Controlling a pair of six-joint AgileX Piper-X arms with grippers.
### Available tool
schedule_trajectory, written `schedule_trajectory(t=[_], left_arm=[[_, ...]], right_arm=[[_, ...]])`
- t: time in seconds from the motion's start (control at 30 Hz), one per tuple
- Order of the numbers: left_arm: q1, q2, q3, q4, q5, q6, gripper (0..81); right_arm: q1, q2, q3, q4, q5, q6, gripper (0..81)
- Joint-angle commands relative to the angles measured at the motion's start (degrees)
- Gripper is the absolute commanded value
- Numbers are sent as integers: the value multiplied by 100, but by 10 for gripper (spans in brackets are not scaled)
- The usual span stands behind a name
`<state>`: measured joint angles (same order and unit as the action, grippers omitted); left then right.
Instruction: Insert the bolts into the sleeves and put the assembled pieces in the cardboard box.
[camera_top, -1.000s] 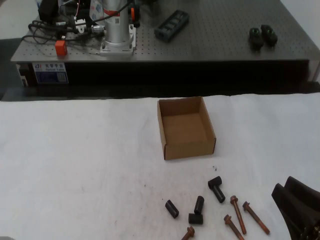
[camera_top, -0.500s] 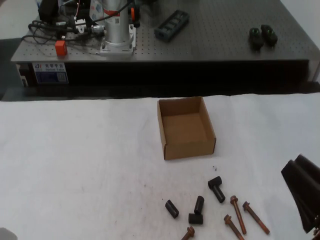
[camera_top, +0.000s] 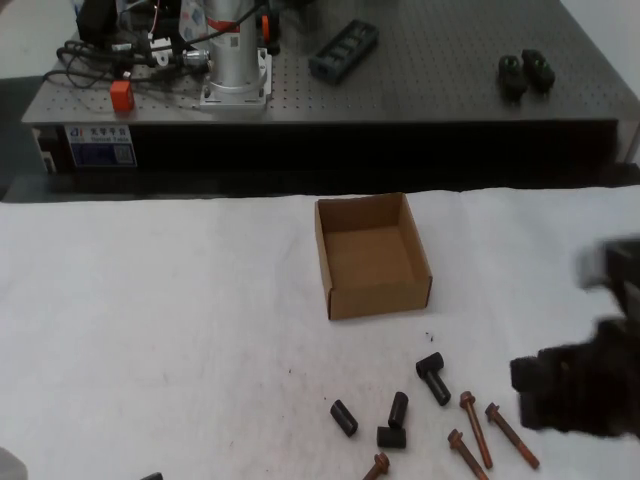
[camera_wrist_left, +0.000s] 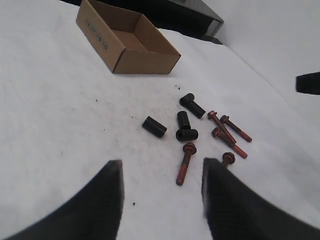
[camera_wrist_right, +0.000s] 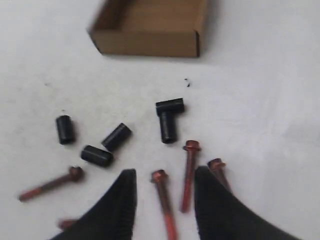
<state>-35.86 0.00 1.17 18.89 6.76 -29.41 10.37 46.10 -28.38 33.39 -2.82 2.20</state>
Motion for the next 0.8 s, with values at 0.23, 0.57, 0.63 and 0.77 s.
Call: schedule_trajectory(t=[0.23,0.57,0.63,0.77], left_arm=[[13,0,-117,-101,260,-54,338],[13,0,-117,-132,408,-54,338],[13,0,-117,-192,397,-54,338],[13,0,-117,-274,397,-54,338]], right_arm=[[-37,3942,-2405,1574,1145,-1514,281],[-89,4585,-2460,1703,1086,-1771,281],[-127,4596,-2450,1688,983,-1771,281],[-226,4596,-2335,1563,839,-1816,281]])
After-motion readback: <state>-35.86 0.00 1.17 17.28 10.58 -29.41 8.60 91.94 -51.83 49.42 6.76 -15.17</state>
